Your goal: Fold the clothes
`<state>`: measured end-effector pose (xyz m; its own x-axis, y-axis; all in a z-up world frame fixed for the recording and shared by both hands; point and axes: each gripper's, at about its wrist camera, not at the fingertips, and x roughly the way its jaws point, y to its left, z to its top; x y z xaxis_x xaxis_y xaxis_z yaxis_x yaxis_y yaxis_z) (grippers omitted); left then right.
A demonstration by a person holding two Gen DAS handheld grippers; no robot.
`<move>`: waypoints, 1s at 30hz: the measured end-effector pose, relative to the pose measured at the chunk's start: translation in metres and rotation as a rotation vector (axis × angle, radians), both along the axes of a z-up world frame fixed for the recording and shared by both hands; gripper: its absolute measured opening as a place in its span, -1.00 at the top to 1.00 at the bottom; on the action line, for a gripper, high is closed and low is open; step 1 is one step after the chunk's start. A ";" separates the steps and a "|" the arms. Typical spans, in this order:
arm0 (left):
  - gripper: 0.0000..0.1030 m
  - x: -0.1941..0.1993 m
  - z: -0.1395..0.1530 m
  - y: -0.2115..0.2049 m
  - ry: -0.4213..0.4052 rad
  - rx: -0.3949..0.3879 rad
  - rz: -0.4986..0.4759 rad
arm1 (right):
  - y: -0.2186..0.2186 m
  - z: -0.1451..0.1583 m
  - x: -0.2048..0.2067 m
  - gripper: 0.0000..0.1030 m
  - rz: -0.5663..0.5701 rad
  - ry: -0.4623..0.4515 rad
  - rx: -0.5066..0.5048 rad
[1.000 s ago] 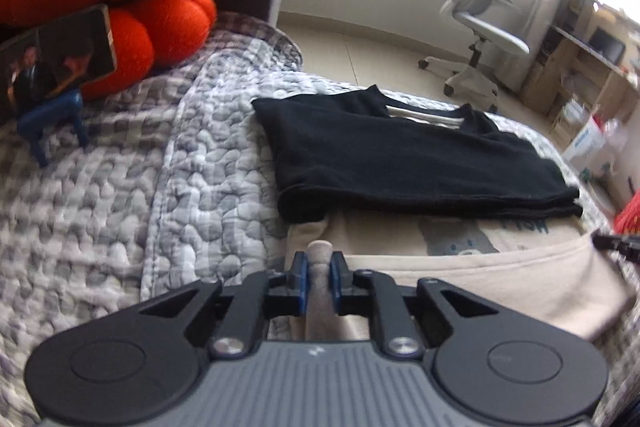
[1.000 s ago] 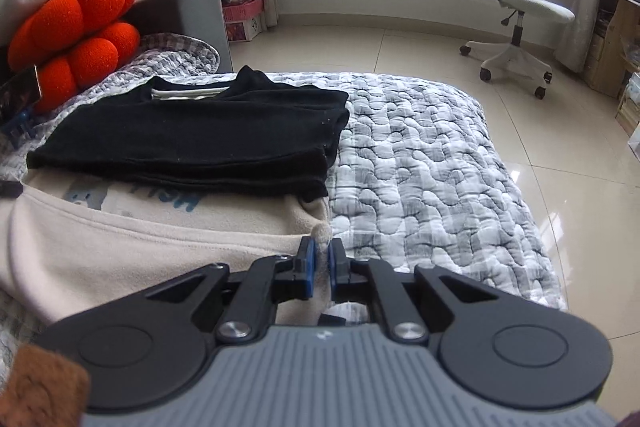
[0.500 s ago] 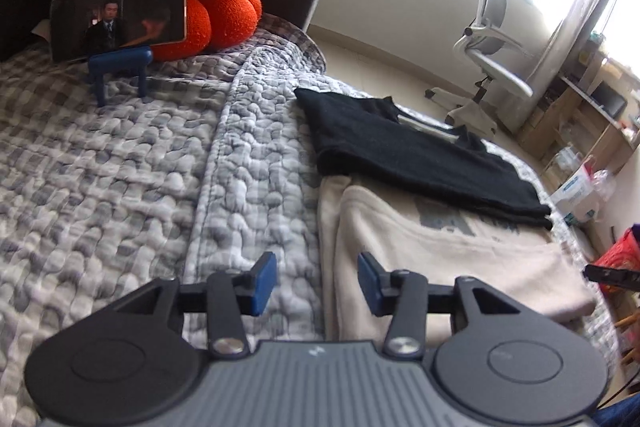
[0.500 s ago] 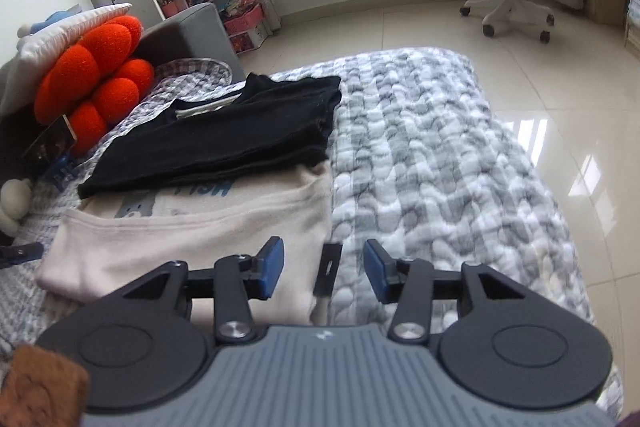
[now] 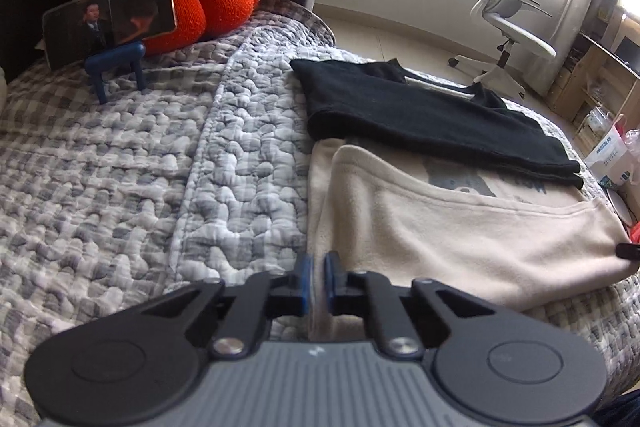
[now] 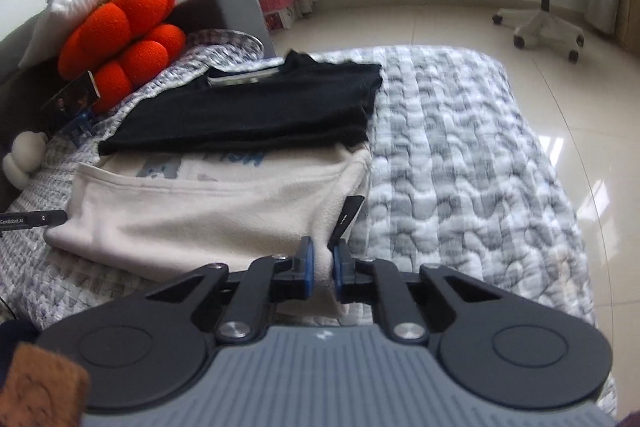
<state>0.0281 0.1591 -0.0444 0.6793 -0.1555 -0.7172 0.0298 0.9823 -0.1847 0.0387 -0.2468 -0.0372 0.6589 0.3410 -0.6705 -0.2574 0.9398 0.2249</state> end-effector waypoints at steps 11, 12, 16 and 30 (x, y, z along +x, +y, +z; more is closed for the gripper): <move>0.91 -0.006 -0.003 -0.004 0.026 0.071 -0.017 | 0.009 -0.013 0.006 0.80 0.024 0.062 -0.152; 0.90 -0.006 -0.003 -0.004 0.025 0.071 -0.017 | 0.008 -0.011 0.006 0.80 0.025 0.054 -0.146; 0.82 -0.006 0.000 -0.001 0.040 0.054 -0.029 | 0.000 -0.009 0.010 0.77 0.002 0.053 -0.099; 0.61 0.047 -0.003 -0.013 0.001 0.035 -0.055 | -0.002 -0.022 0.047 0.34 -0.083 0.049 -0.012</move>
<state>0.0747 0.1461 -0.0474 0.6696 -0.1673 -0.7236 0.0840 0.9851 -0.1500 0.0858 -0.2489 -0.0588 0.6511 0.2781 -0.7062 -0.1675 0.9602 0.2236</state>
